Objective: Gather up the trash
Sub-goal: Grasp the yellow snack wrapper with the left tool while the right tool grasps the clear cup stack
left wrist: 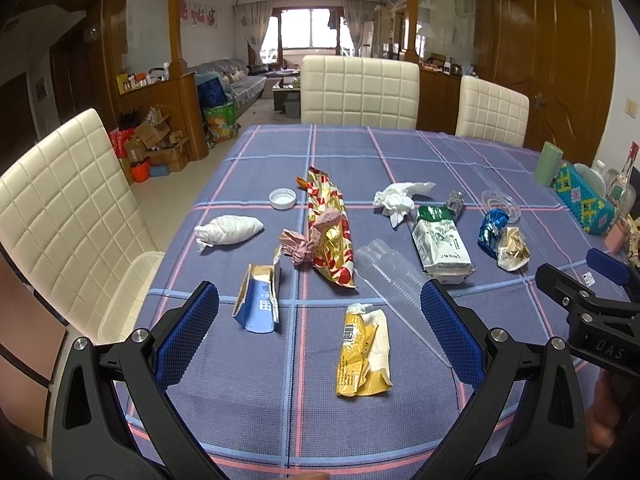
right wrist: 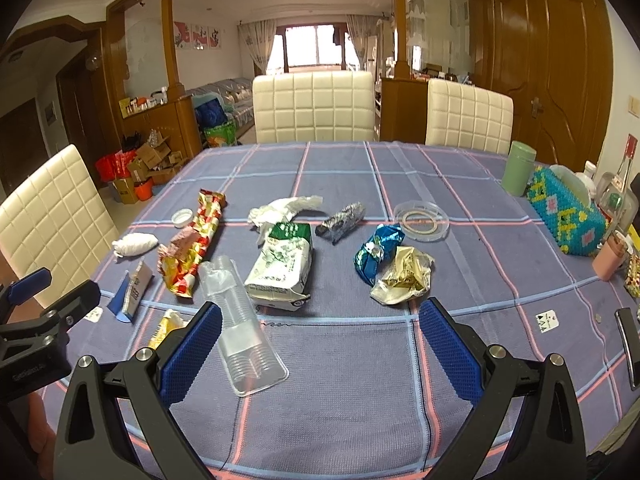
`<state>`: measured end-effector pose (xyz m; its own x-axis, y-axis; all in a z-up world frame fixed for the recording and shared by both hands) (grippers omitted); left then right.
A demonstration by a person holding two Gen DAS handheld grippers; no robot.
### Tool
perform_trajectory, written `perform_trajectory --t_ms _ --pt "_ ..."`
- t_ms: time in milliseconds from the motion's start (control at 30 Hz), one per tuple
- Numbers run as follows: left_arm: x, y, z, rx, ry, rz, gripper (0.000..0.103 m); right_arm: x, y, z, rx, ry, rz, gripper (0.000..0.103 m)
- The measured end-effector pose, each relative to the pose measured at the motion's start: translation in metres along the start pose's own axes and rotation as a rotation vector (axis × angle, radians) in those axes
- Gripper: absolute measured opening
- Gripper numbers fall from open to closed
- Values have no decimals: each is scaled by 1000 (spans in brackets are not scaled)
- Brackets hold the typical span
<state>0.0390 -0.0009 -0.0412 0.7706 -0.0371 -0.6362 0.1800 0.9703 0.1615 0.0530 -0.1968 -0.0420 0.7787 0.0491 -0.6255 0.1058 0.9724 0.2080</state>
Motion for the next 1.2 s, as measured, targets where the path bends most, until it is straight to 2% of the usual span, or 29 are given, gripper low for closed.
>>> perform_trajectory --t_ms 133,333,600,700,767,833,867,933,1000,1067,1200 --pt "16 2 -7 7 46 -36 99 20 2 -5 -42 29 -12 97" --pt "41 -3 -28 48 134 -55 99 49 3 -25 -78 142 25 97" --pt "67 -4 -43 17 200 -103 99 72 14 -40 -103 250 98 96" --pt "74 -4 -43 0 205 -123 95 81 18 -43 -118 286 116 90" --pt "81 -4 -43 -6 222 -146 87 88 23 -47 -131 324 142 75" --pt "90 -9 -46 3 253 -175 64 95 29 -51 -149 357 151 65" --pt "91 -10 -47 11 255 -175 63 95 32 -52 -167 337 145 62" --pt "89 -16 -45 40 241 -180 45 96 37 -53 -195 331 153 53" --pt "88 -19 -44 52 234 -193 33 96 40 -53 -205 328 158 49" --pt "88 -18 -43 49 228 -200 24 98 41 -51 -198 327 170 46" --pt "81 -8 -35 36 190 -198 22 98 44 -44 -203 322 177 44"
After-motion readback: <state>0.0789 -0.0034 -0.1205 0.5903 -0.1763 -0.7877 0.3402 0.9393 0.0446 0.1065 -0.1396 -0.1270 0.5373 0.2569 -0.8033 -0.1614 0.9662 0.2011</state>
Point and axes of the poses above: each gripper's, at about its wrist camera, not at the fingertips, and x roughly the way its jaws point, y to its left, z to its top, the point moved 3 cm from there along x, roughly the way its jaws point, and after that the axes turned 13 degrees about x, right-handed, at the moved point
